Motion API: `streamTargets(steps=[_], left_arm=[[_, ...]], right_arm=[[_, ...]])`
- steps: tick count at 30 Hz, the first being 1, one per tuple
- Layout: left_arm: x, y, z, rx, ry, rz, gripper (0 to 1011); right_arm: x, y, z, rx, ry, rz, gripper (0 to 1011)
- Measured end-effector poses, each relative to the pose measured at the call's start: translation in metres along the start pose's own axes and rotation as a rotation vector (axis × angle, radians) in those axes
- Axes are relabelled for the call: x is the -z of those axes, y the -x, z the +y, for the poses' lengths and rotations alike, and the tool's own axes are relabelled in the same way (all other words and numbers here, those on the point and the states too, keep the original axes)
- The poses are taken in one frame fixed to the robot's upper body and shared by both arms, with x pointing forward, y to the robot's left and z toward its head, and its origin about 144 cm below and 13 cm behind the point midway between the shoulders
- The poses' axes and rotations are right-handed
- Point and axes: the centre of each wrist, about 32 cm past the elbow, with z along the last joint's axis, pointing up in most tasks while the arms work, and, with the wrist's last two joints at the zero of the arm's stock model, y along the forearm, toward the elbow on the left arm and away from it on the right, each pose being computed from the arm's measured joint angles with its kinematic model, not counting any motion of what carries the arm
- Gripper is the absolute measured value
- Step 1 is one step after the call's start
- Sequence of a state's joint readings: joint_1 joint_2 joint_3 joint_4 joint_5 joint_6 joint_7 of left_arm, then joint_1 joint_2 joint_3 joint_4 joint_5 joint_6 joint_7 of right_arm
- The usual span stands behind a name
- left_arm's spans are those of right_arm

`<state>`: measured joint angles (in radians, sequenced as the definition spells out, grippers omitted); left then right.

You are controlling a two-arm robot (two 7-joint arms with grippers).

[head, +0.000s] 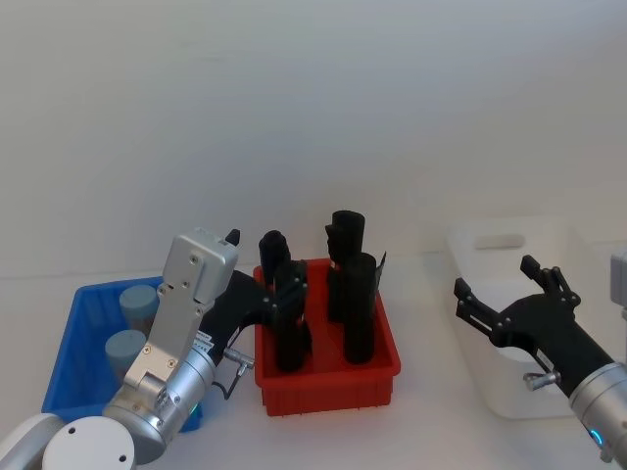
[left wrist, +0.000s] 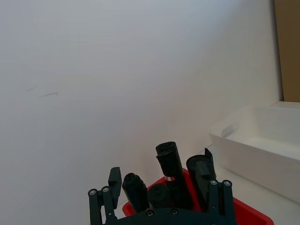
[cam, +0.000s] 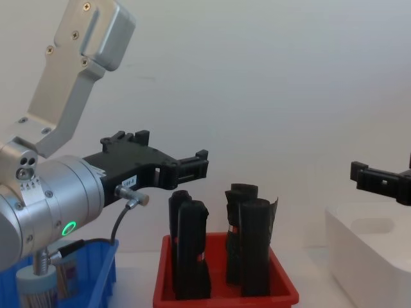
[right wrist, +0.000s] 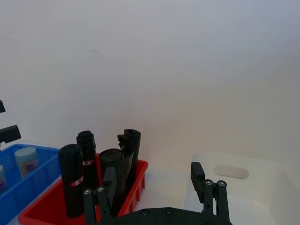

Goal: Pick the cotton swabs from the blue box and place them into the white box.

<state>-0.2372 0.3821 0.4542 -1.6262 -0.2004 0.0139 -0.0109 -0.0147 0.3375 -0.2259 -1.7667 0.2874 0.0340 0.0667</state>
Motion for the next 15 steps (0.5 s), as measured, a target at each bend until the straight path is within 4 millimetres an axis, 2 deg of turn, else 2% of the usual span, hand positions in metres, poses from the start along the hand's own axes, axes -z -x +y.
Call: streamTargets(steps=[15], left_arm=[[0.0000,0.0000,0.0000,0.000,0.000,0.000,1004]], right_arm=[[0.0000,0.0000,0.0000,0.000,0.000,0.000,1001]])
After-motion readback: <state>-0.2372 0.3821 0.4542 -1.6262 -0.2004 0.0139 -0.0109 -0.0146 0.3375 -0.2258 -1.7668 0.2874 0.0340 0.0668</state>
